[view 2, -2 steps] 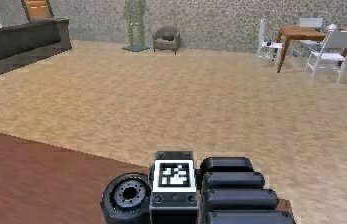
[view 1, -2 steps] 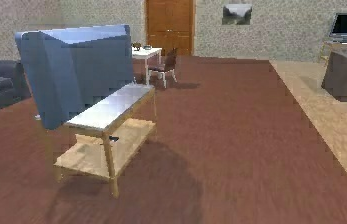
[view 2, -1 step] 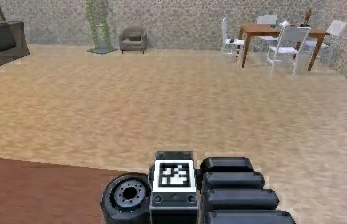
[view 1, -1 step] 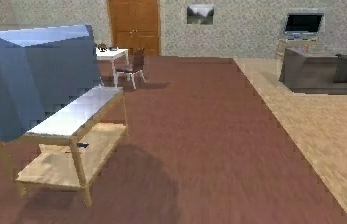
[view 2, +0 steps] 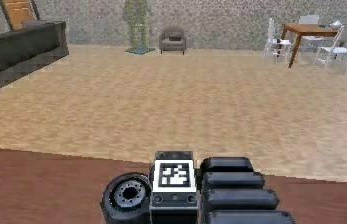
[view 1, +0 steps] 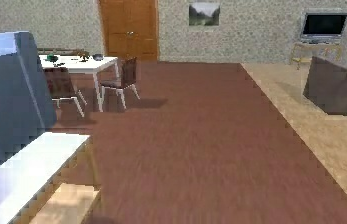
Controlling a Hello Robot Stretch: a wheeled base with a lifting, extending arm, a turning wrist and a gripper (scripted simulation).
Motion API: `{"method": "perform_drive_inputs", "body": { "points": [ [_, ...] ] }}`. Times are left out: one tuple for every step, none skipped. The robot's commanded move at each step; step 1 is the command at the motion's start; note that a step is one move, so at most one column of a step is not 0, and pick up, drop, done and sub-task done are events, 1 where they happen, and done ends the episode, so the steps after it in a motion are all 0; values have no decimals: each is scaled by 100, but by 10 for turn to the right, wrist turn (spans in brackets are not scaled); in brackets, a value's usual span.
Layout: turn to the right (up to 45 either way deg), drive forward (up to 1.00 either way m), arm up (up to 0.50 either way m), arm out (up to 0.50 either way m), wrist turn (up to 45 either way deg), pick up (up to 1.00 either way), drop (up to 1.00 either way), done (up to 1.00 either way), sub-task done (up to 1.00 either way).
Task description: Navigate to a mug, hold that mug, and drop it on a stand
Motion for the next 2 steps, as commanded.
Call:
{"method": "perform_drive_inputs", "body": {
  "points": [
    [0,60,0,0,0,0,0,0,0],
    [450,0,0,0,0,0,0,0,0]
  ]
}}
